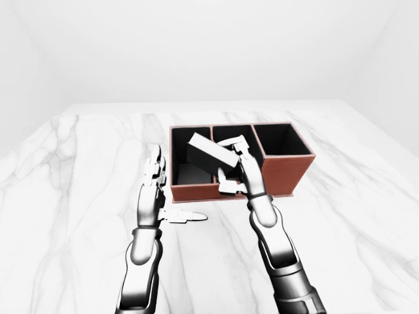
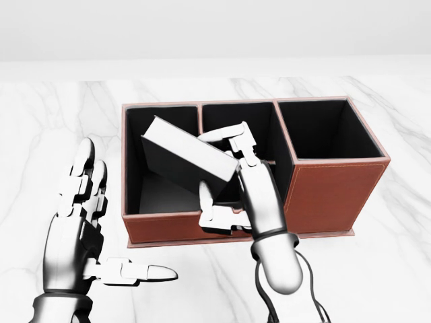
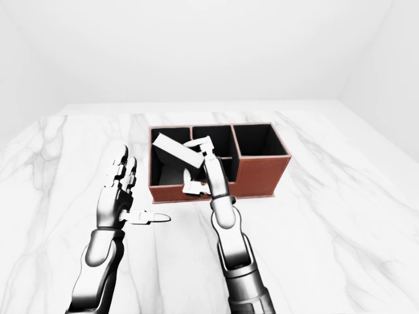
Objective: Pick up the book and place it in the right compartment of the caddy.
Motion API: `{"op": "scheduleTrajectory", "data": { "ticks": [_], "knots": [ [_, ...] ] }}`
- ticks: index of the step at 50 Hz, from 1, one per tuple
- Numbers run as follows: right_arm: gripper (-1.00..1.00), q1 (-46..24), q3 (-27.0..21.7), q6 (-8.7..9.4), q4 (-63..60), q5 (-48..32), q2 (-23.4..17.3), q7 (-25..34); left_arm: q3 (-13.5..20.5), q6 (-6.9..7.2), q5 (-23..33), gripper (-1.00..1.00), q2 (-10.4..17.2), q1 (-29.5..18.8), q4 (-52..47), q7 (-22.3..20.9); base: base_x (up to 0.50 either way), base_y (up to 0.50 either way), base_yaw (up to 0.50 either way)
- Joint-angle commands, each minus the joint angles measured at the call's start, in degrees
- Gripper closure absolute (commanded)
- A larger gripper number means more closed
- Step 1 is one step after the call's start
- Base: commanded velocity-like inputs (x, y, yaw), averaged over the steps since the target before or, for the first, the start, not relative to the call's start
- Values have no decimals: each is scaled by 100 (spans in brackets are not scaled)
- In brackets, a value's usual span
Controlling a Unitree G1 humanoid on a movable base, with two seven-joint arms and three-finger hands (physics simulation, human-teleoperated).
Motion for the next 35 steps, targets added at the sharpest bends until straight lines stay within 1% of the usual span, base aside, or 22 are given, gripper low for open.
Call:
{"op": "scheduleTrajectory", "data": {
  "ticks": [1, 18, 35],
  "knots": [
    [100, -350, -334, 0, -520, 519, -113, 13, 11, 0, -75, -100, 2, 49, -17, -42, 0, 0, 0],
    [100, -660, -754, 0, -1112, 758, -437, 101, -2, 0, -49, -100, -3, 28, -10, -21, 0, 0, 0],
    [100, -933, -1354, 0, -1363, 1172, -962, 128, -6, 0, -33, -100, -2, 29, -33, -3, 0, 0, 0]
  ]
}}
